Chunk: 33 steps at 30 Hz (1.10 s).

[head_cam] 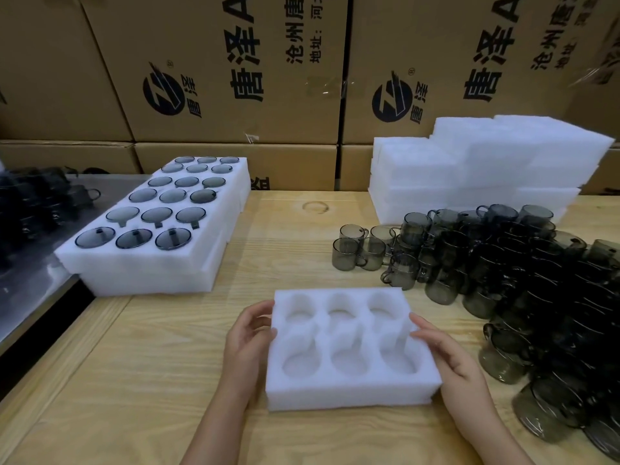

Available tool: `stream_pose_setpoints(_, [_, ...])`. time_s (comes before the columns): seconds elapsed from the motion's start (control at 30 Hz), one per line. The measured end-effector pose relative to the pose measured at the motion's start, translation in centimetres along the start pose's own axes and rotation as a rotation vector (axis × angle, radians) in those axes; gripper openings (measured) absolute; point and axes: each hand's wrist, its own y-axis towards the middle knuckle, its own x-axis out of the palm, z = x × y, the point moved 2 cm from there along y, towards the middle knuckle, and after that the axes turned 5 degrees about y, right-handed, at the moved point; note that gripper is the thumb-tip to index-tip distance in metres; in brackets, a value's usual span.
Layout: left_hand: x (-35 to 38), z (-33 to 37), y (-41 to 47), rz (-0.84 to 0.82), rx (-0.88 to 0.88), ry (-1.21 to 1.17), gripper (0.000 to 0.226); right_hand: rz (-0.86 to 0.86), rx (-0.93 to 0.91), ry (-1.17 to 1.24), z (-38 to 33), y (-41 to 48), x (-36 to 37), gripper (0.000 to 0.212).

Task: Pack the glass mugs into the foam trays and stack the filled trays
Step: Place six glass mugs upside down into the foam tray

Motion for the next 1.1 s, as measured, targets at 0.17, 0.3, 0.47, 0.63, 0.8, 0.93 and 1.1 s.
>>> stream_pose_setpoints(0.17, [0.0, -0.1, 0.1, 0.059, -0.059, 0.003, 0.044, 0.198, -0.034, -0.155, -2.5, 1.8, -0.1, 0.05])
stream_pose_setpoints(0.3, [0.0, -0.1, 0.1, 0.057, -0.057, 0.015, 0.044, 0.269, -0.211, -0.563, -5.1, 7.1, 0.1, 0.033])
stream_pose_setpoints(0.47, [0.2, 0.0, 0.1, 0.071, -0.063, 0.017, 0.042, -0.12, 0.062, -1.139, -3.2, 12.7, 2.4, 0.031])
stream_pose_setpoints(0.63, [0.2, -0.1, 0.2, 0.088, -0.053, 0.024, 0.037, -0.197, 0.133, -1.246, -2.9, 14.6, 3.3, 0.029])
stream_pose_setpoints(0.8, [0.2, -0.1, 0.2, 0.073, -0.053, 0.023, 0.039, -0.187, 0.205, -1.265, -2.9, 15.0, 3.2, 0.024])
stream_pose_setpoints(0.93, [0.2, -0.3, 0.3, 0.056, -0.032, 0.047, 0.041, -0.129, 0.173, -1.23, -3.4, 14.9, 3.5, 0.021])
stream_pose_setpoints(1.1, [0.1, -0.6, 0.4, 0.052, -0.019, 0.055, 0.038, -0.088, -0.003, -1.103, -6.2, 13.7, 5.7, 0.019])
